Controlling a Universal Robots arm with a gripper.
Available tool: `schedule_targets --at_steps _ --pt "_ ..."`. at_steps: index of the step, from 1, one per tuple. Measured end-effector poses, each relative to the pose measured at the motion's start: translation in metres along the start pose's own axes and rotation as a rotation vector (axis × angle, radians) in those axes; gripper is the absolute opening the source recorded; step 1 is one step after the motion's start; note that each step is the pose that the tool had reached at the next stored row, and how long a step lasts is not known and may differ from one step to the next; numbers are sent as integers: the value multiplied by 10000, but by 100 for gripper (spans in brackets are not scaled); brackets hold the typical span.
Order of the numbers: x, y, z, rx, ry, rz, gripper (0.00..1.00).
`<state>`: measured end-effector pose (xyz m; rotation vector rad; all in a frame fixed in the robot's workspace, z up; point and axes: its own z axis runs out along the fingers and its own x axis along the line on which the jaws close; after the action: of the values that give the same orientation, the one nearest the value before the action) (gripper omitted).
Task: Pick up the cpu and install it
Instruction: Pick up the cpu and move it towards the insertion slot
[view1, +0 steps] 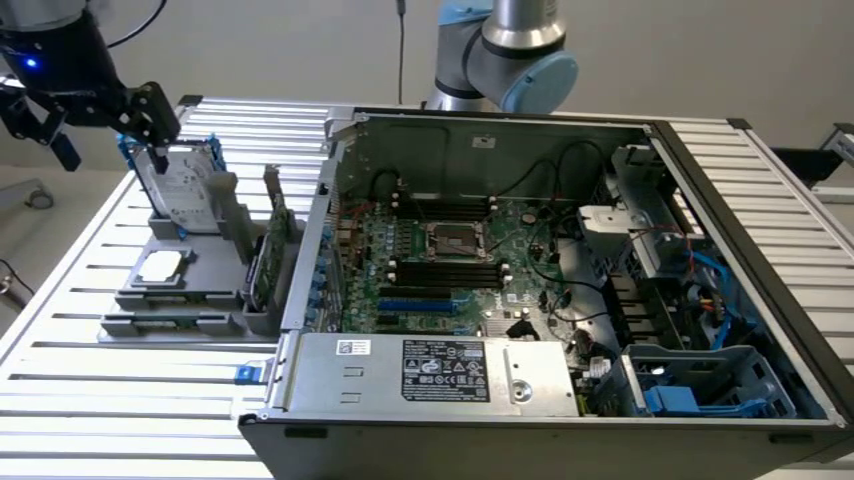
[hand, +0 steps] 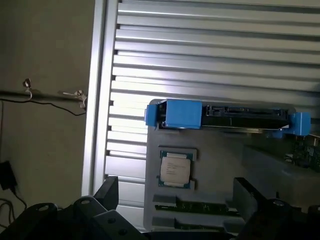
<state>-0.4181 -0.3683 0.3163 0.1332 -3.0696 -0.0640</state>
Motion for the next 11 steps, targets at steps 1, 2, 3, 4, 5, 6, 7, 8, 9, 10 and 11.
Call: schedule_targets --at_steps 1,2,3,4,5,6,7,8,9,10,11 --pt "0 -10 15 2 16 -52 99" --pt "0 -21 29 4 35 -101 99" --pt "0 -32 43 7 51 -148 99" --pt "0 -44 57 9 65 -191 99" --pt "1 -56 69 10 77 -224 99" --pt "1 -71 81 12 83 -249 99" --pt "1 -88 92 12 83 -266 99" --pt "2 -106 103 13 83 -277 99" --pt "2 -119 118 12 82 -281 99" --pt "1 -129 136 13 80 -283 99" --pt "1 -136 153 14 82 -283 99"
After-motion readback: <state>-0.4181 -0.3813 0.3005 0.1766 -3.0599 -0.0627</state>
